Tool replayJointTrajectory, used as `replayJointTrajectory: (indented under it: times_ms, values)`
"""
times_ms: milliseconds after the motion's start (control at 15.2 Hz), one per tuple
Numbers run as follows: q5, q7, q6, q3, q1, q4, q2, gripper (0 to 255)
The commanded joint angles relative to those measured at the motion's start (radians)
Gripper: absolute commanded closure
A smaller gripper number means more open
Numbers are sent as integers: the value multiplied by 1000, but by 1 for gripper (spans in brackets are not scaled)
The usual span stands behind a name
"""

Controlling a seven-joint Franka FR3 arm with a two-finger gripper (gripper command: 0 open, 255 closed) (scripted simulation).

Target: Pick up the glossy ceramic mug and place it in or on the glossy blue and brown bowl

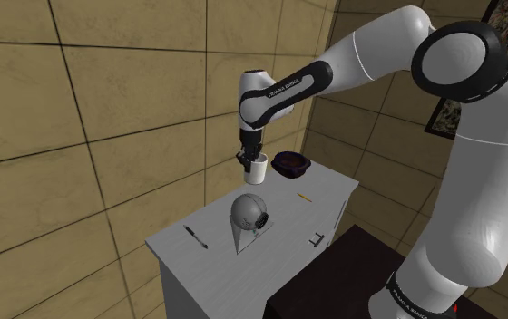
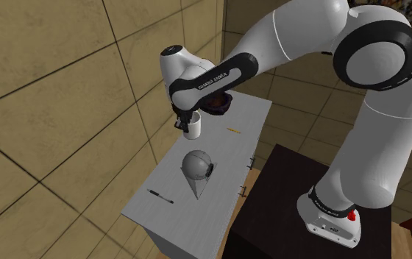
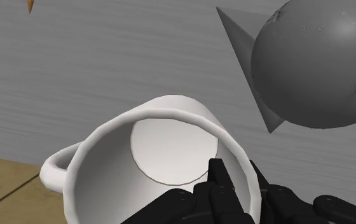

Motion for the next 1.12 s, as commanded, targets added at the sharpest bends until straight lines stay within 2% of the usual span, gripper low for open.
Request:
replayJointTrajectory:
  times_ms: [0, 528, 1056]
  values:
    - [2, -2, -24, 1, 0, 11, -14, 255]
    - [10, -11, -115, 3, -1, 58, -57, 255]
    - [18, -192, -136, -70, -105, 132, -16, 255]
